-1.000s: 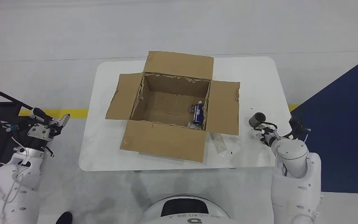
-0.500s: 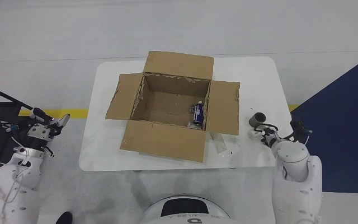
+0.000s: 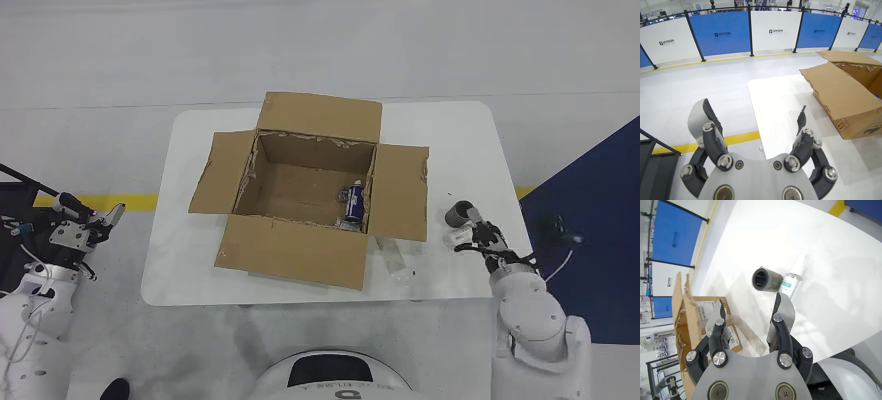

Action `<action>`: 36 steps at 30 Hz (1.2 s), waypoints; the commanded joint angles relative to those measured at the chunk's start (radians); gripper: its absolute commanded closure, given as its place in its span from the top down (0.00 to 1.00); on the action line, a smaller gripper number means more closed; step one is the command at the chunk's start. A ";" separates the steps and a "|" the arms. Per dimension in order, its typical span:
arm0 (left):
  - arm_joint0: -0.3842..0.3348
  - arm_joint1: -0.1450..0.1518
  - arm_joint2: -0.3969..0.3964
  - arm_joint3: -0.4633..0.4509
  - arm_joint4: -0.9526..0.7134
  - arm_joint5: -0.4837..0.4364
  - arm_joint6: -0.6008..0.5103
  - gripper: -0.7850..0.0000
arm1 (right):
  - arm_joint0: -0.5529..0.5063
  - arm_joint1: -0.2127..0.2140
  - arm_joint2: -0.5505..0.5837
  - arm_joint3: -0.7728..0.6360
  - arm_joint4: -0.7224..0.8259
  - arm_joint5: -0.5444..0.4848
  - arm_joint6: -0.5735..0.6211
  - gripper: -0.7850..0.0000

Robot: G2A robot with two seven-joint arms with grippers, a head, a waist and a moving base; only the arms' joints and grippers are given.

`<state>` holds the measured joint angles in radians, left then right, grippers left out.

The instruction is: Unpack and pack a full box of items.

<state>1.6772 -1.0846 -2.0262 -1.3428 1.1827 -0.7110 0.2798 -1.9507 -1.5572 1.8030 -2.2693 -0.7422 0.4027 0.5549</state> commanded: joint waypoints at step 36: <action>0.000 0.000 0.000 0.000 0.000 0.000 0.000 1.00 | 0.850 0.032 -0.492 0.608 -0.279 -0.206 0.565 0.47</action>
<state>1.6772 -1.0846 -2.0262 -1.3428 1.1827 -0.7110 0.2798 -1.1099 -1.5246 1.3196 -1.6699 -1.0268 0.2030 1.1192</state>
